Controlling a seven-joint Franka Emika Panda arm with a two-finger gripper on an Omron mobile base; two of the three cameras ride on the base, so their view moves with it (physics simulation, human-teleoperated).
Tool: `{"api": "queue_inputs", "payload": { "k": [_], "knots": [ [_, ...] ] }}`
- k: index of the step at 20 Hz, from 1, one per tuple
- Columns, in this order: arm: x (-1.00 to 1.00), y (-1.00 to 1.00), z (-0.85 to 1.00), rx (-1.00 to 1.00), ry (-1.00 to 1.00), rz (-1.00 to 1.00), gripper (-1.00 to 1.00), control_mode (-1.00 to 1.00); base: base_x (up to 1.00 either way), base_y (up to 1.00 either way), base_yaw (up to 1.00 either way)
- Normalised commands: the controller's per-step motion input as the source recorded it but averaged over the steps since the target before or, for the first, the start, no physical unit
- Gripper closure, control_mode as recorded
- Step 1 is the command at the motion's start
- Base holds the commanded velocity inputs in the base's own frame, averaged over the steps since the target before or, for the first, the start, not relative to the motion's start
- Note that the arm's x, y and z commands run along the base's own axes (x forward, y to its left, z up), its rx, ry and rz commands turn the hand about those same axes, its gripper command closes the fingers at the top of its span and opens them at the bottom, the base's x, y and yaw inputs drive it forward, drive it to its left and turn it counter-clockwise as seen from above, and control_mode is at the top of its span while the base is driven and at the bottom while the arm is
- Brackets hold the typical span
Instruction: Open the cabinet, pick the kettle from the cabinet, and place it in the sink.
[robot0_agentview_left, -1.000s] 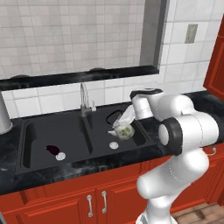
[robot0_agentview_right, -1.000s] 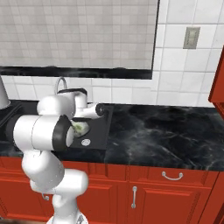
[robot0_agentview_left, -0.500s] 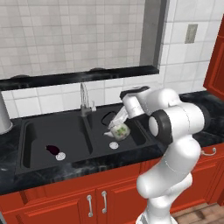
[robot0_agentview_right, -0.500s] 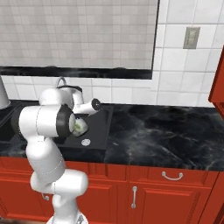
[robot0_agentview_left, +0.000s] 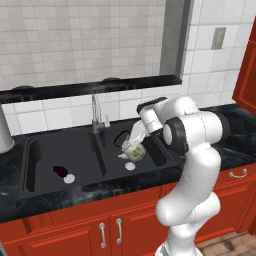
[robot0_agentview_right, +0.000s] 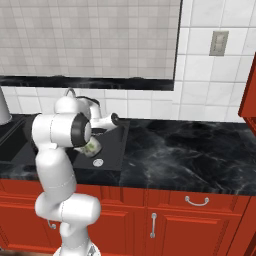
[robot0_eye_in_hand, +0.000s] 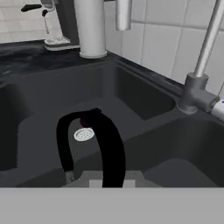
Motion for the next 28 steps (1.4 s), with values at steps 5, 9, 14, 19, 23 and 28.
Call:
{"api": "queue_inputs", "payload": {
  "k": [5,9,14,19,23,28],
  "knots": [
    [0.10,0.01,-0.20,0.03,-0.09,0.23,1.00,-1.00,0.00,0.00,0.00],
    [0.19,0.06,-0.14,0.09,-0.06,0.20,1.00,-1.00,0.00,0.00,0.00],
    [0.19,0.09,-0.14,0.14,-0.02,0.21,1.00,-1.00,0.00,0.00,0.00],
    [0.12,0.01,-0.15,0.17,0.00,0.23,1.00,-1.00,0.00,0.00,0.00],
    [0.09,0.00,-0.18,0.08,0.00,0.21,1.00,-1.00,0.00,0.00,0.00],
    [0.15,0.00,-0.15,0.00,0.00,0.17,1.00,-1.00,0.00,0.00,0.00]
  ]
}}
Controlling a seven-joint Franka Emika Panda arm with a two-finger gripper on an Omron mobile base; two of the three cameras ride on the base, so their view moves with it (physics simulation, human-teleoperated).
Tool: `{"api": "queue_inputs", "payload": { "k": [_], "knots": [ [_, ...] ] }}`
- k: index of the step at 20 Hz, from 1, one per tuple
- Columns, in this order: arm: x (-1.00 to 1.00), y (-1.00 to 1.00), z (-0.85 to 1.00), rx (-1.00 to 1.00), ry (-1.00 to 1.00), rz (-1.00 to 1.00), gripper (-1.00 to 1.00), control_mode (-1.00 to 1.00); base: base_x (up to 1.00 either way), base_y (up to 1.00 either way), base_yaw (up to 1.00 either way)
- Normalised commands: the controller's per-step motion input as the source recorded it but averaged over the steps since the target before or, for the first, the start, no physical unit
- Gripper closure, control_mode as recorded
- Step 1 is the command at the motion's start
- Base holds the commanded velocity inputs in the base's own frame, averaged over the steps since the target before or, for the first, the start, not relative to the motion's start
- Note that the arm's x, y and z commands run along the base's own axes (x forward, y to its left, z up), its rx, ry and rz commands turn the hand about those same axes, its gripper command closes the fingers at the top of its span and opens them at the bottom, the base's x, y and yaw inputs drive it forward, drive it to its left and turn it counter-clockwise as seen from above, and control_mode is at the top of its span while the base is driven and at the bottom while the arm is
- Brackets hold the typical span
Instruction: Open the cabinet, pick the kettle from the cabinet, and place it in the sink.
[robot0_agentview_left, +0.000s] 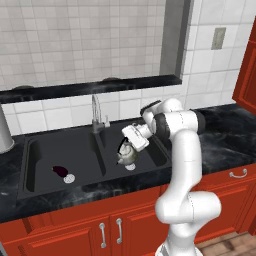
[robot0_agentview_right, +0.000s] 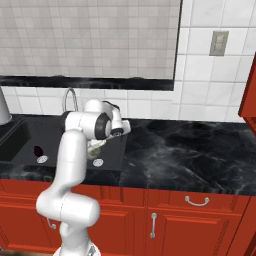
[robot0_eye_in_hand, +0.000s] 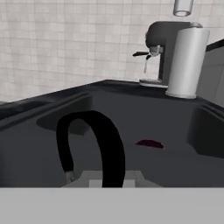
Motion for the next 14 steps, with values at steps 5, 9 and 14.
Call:
{"api": "queue_inputs", "payload": {
  "k": [5,9,14],
  "knots": [
    [0.16,0.01,-0.14,-0.04,0.00,0.07,1.00,-1.00,0.00,0.00,0.00],
    [0.09,0.00,-0.24,-0.03,0.00,0.01,1.00,-1.00,0.00,0.00,0.00],
    [0.10,0.07,-0.34,-0.03,0.00,0.00,1.00,-1.00,0.00,0.00,0.00]
  ]
}}
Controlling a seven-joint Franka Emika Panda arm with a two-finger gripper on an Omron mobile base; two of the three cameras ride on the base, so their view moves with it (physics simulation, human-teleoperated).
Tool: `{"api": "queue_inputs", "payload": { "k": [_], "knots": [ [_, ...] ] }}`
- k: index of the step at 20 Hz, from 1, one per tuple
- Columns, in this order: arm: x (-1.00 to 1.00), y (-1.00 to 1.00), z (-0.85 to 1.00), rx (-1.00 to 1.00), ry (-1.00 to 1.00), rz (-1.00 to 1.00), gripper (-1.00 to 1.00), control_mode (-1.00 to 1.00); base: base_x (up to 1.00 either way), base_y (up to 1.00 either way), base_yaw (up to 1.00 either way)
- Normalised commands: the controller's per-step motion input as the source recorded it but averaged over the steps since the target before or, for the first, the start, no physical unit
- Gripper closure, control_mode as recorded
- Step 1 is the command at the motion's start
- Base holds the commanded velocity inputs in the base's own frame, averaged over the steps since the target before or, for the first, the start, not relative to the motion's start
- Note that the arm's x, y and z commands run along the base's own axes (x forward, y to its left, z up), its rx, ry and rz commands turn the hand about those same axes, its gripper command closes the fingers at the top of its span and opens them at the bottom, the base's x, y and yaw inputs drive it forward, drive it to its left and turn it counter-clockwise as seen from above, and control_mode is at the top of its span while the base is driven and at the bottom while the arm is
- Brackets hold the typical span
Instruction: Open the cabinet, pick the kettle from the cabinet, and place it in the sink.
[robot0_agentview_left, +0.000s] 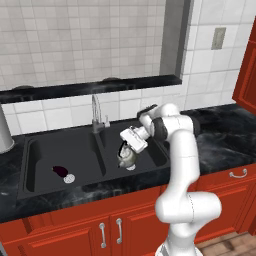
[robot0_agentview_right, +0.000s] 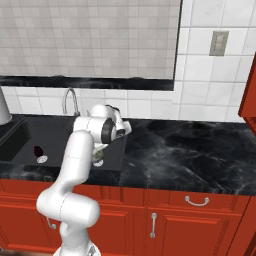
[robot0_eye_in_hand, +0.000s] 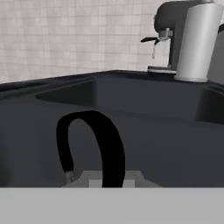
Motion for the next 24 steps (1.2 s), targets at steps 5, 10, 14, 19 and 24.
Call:
{"api": "queue_inputs", "payload": {
  "k": [5,10,14,19,24],
  "knots": [
    [0.17,0.08,-0.27,0.00,0.00,0.00,1.00,-1.00,0.00,0.00,0.00],
    [0.24,0.02,-0.21,0.00,0.00,0.00,1.00,-1.00,0.00,0.00,0.00],
    [0.14,0.00,-0.25,0.00,0.00,0.00,1.00,-1.00,0.00,0.00,0.00],
    [0.01,-0.07,-0.34,0.00,0.00,0.03,1.00,-1.00,0.00,0.00,0.00],
    [0.00,-0.18,-0.32,0.00,0.00,0.02,1.00,-1.00,0.00,0.00,0.00]
  ]
}}
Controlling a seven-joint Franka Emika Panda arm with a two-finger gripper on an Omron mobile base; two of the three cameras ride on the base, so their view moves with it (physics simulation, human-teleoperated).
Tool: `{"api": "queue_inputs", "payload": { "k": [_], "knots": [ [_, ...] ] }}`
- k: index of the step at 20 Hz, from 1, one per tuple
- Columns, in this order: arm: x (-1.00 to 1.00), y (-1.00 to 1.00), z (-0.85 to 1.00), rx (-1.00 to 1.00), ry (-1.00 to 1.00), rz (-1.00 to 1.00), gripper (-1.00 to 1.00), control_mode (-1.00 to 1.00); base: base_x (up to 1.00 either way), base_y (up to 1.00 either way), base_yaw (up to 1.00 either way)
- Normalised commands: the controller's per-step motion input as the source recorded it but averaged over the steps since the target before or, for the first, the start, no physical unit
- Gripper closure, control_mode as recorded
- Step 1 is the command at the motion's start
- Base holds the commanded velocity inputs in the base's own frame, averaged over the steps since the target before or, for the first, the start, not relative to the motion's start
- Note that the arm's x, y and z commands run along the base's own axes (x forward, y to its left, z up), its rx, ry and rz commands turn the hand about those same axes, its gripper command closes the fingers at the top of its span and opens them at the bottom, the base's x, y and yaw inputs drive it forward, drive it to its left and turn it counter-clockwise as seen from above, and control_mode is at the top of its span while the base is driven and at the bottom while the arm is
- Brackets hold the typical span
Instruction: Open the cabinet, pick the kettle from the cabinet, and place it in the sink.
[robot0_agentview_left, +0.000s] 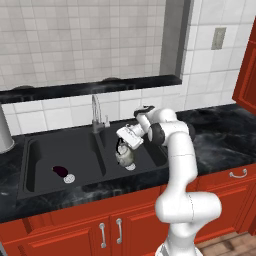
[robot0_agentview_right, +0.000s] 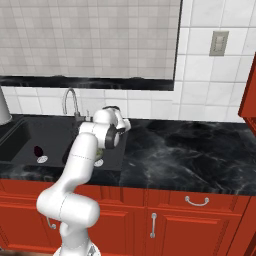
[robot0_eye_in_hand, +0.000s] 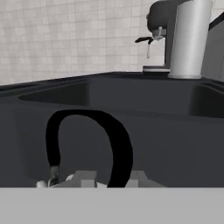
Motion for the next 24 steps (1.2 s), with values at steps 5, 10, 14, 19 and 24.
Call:
{"api": "queue_inputs", "payload": {
  "k": [5,10,14,19,24],
  "knots": [
    [0.00,-0.20,-0.33,0.00,0.00,0.01,1.00,-1.00,0.00,0.00,0.00],
    [-0.02,-0.26,-0.34,0.00,0.00,0.00,-1.00,-1.00,0.00,0.00,0.00],
    [-0.04,-0.31,-0.30,0.00,0.00,0.00,-1.00,-1.00,0.00,0.00,0.00],
    [0.00,-0.28,-0.24,0.00,0.00,0.00,-1.00,-1.00,0.00,0.00,0.00],
    [0.00,-0.28,-0.22,0.00,0.00,0.00,-1.00,-1.00,0.00,0.00,0.00]
  ]
}}
